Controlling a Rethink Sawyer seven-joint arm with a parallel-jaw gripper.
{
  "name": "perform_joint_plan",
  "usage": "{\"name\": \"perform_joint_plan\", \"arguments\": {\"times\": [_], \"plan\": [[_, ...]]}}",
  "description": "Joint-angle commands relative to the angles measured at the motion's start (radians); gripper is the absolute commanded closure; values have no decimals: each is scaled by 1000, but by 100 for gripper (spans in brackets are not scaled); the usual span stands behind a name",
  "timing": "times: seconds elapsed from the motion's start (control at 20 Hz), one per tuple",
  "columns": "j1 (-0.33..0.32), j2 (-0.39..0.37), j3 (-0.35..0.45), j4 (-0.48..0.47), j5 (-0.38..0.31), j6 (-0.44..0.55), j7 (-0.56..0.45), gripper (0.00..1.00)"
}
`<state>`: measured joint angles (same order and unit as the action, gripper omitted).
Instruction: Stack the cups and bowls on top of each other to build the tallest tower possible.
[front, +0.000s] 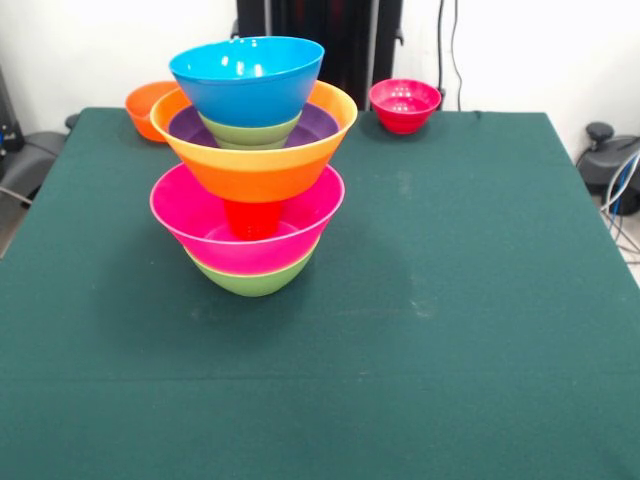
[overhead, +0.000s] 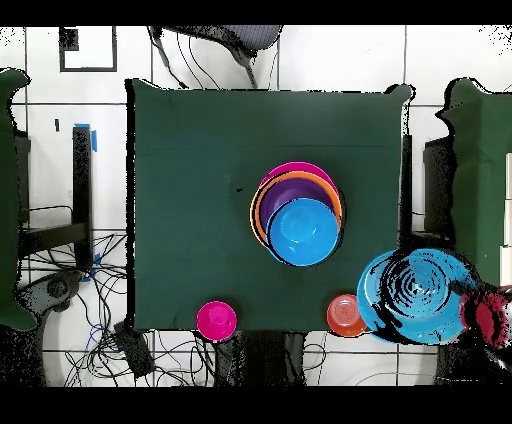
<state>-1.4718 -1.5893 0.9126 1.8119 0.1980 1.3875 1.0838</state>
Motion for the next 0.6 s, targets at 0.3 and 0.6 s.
{"name": "perform_joint_plan", "arguments": {"times": [0.3, 0.6], "plan": [[84, -18, -107, 193, 14, -101, -374, 100], [107, -30, -157, 226, 24, -126, -402, 100]]}}
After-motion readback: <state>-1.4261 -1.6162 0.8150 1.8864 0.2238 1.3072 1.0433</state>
